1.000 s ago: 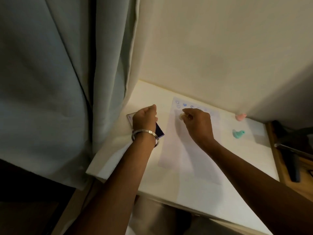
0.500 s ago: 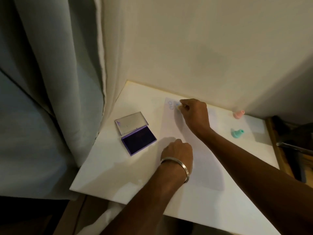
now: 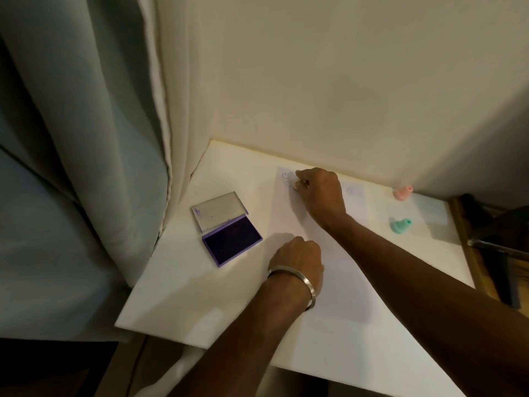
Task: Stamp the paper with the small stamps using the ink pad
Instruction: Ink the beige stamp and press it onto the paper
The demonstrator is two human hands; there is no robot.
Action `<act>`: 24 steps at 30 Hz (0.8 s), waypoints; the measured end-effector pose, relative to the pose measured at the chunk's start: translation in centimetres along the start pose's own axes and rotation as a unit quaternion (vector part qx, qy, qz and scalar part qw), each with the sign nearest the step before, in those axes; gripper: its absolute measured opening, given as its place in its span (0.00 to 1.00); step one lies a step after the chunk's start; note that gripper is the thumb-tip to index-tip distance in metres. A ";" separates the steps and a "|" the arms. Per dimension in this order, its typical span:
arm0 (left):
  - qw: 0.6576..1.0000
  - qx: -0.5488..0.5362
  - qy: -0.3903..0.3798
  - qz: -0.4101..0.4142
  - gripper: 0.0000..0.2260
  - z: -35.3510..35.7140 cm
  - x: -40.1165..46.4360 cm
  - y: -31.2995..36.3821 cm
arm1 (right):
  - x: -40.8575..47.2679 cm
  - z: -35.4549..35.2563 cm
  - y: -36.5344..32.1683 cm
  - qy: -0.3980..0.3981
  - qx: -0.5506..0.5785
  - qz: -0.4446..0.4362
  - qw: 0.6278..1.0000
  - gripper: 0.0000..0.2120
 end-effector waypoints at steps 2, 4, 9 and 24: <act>0.999 -0.030 0.010 -0.011 0.19 -0.2 -0.1 -0.1 | -0.1 -0.6 0.4 0.010 0.008 0.015 1.000 0.13; 0.998 -0.056 0.018 -0.023 0.19 -0.4 -0.3 -0.3 | -0.2 -1.7 0.8 0.035 0.016 0.030 0.999 0.09; 0.972 -0.214 0.059 -0.070 0.15 -2.1 -0.3 -1.7 | -1.7 -4.4 0.6 0.056 0.033 0.024 0.998 0.09; 0.579 -0.775 0.039 -0.249 0.08 0.9 0.8 -2.5 | -8.1 -9.3 0.5 0.044 0.063 0.017 0.997 0.08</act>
Point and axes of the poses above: each hand's wrist, its own x-axis towards the middle knuckle, its own z-axis out of the palm, y = z × x, the point moved 10 cm from there along x, towards the middle knuckle, and after that the axes turned 7 degrees about y, right-handed, at the moved point
